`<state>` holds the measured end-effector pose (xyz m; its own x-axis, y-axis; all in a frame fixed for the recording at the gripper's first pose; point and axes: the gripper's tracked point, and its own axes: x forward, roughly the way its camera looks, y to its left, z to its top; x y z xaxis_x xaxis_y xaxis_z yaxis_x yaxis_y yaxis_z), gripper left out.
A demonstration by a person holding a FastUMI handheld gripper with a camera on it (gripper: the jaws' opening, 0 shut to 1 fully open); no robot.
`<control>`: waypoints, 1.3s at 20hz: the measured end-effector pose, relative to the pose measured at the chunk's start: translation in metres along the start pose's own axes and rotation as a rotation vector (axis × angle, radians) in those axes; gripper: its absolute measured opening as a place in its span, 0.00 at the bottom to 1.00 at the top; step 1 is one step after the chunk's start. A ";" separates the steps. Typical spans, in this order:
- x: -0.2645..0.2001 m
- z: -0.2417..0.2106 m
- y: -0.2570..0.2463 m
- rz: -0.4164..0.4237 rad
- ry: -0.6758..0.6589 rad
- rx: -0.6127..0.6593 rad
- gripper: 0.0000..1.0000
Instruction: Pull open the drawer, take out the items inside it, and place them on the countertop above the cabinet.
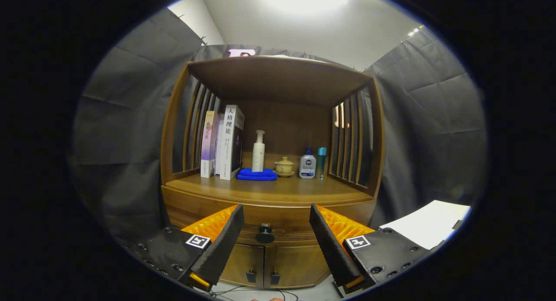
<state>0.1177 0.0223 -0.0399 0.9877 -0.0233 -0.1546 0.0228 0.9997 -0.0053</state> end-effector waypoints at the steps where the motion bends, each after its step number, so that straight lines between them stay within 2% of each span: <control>1: 0.009 -0.005 0.003 0.005 0.012 -0.002 0.97; 9: 0.067 -0.059 0.018 0.034 0.107 -0.001 0.98; 15: 0.085 -0.101 0.028 0.058 0.171 0.052 0.98; 26: 0.096 -0.114 0.023 0.054 0.207 0.044 0.38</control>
<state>0.1953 0.0425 -0.1671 0.9350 0.0347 -0.3530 -0.0179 0.9985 0.0508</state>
